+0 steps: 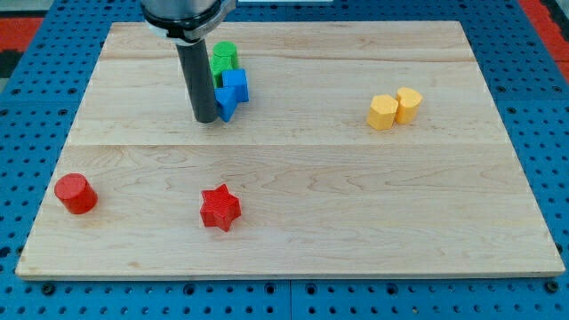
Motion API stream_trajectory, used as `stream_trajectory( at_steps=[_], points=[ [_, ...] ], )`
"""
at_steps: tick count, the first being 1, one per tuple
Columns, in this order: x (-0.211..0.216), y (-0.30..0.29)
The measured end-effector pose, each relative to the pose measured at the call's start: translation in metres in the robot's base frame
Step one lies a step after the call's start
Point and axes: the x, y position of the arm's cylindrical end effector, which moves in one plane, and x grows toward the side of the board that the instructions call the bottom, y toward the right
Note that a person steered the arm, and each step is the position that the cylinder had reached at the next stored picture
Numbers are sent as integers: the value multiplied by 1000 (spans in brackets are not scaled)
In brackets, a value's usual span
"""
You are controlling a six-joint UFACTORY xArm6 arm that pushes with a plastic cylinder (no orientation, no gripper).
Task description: Put the blue triangle at the bottom of green star
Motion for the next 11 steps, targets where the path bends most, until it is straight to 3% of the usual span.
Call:
stream_trajectory(
  at_steps=[1,3,7,9,11],
  points=[
    [8,-3],
    [24,46],
    [-4,-13],
    [-44,-24],
    [-58,-45]
  ],
)
